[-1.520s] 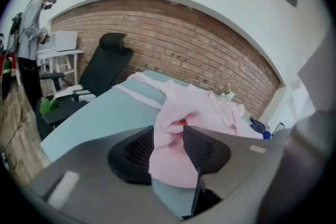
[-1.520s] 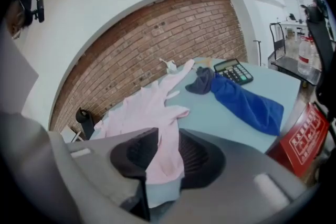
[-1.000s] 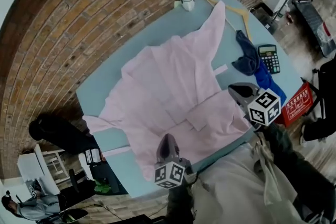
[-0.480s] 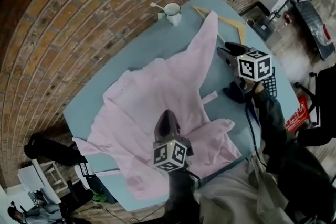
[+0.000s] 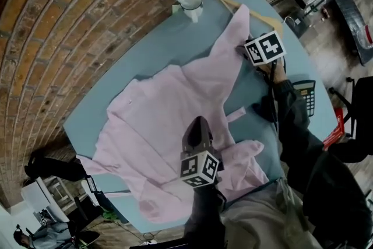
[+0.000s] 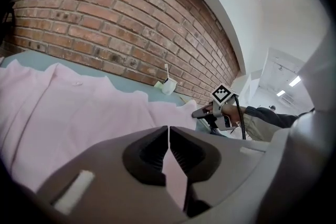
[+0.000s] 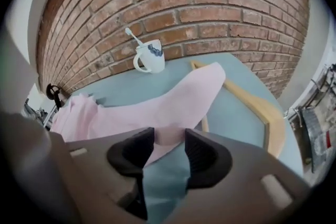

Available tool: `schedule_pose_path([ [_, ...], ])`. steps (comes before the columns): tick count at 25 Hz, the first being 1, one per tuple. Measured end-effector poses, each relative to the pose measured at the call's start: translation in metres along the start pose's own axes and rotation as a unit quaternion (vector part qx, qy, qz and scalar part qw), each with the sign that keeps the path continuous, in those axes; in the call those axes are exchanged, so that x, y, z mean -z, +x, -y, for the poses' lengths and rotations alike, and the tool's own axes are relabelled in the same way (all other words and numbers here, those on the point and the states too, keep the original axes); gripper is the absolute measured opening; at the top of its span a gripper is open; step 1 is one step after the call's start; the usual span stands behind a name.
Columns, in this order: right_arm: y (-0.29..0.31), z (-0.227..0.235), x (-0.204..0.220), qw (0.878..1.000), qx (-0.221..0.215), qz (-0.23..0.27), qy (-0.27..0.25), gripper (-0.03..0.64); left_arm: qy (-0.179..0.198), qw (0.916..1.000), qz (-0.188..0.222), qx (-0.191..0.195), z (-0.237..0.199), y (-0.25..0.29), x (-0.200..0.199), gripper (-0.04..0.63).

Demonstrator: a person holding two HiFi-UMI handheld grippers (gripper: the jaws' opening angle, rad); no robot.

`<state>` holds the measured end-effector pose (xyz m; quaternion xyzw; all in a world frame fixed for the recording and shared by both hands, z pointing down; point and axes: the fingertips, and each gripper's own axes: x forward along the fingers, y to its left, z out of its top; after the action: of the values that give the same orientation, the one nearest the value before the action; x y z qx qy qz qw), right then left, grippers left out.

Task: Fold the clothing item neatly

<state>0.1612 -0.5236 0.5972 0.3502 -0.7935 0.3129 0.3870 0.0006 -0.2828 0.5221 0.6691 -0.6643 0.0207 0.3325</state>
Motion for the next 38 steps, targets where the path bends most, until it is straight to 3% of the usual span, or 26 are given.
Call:
schedule_pose_path([
  [4, 0.006, 0.01, 0.0, 0.999, 0.04, -0.014, -0.002, 0.161, -0.013, 0.9999, -0.004, -0.001, -0.003, 0.004, 0.005, 0.018],
  [6, 0.006, 0.011, -0.004, 0.999, 0.039, -0.014, -0.002, 0.143, -0.018, 0.9998, -0.006, -0.002, -0.006, 0.005, 0.006, 0.018],
  [8, 0.005, 0.004, -0.01, 1.0, 0.024, 0.005, -0.017, 0.038, -0.022, 0.9997, -0.009, -0.001, -0.008, 0.005, 0.008, 0.02],
  [12, -0.02, -0.02, -0.029, 0.993, 0.026, 0.084, -0.084, 0.023, -0.035, 0.9994, -0.006, 0.003, -0.009, -0.003, 0.007, 0.02],
  [15, -0.061, -0.053, -0.039, 0.971, 0.05, 0.142, -0.185, 0.023, -0.053, 0.9985, 0.008, 0.009, -0.011, -0.021, 0.001, 0.018],
  [17, -0.087, -0.085, -0.042, 0.945, 0.068, 0.171, -0.271, 0.023, -0.059, 0.998, 0.022, 0.008, -0.013, -0.038, -0.005, 0.018],
  [22, -0.133, -0.178, -0.031, 0.861, 0.103, 0.205, -0.455, 0.023, -0.069, 0.996, 0.052, 0.022, -0.017, -0.086, -0.014, 0.018],
  [24, -0.142, -0.23, -0.019, 0.817, 0.107, 0.196, -0.531, 0.023, -0.078, 0.995, 0.059, 0.022, -0.023, -0.111, -0.017, 0.018],
  [28, -0.123, -0.346, 0.044, 0.715, 0.059, 0.153, -0.68, 0.025, -0.1, 0.9922, 0.071, 0.023, -0.052, -0.16, -0.012, 0.02],
  [29, -0.111, -0.364, 0.068, 0.699, 0.048, 0.134, -0.701, 0.026, -0.108, 0.9915, 0.069, 0.021, -0.061, -0.171, -0.009, 0.018],
  [30, -0.097, -0.375, 0.091, 0.695, 0.039, 0.107, -0.71, 0.034, -0.115, 0.991, 0.065, 0.02, -0.07, -0.183, -0.006, 0.018],
  [31, -0.085, -0.38, 0.113, 0.702, 0.03, 0.078, -0.707, 0.079, -0.12, 0.9906, 0.063, 0.019, -0.079, -0.194, -0.004, 0.018],
  [33, -0.071, -0.378, 0.144, 0.738, 0.013, 0.03, -0.674, 0.172, -0.124, 0.9901, 0.062, 0.017, -0.095, -0.213, -0.003, 0.018],
  [34, -0.07, -0.376, 0.153, 0.757, 0.006, 0.019, -0.653, 0.184, -0.127, 0.9897, 0.065, 0.016, -0.103, -0.221, -0.003, 0.018],
  [36, -0.076, -0.376, 0.162, 0.788, -0.002, 0.025, -0.615, 0.184, -0.134, 0.9883, 0.071, 0.011, -0.118, -0.235, -0.002, 0.018],
  [38, -0.081, -0.379, 0.162, 0.811, -0.004, 0.053, -0.582, 0.184, -0.14, 0.987, 0.078, 0.002, -0.132, -0.248, 0.0, 0.018],
])
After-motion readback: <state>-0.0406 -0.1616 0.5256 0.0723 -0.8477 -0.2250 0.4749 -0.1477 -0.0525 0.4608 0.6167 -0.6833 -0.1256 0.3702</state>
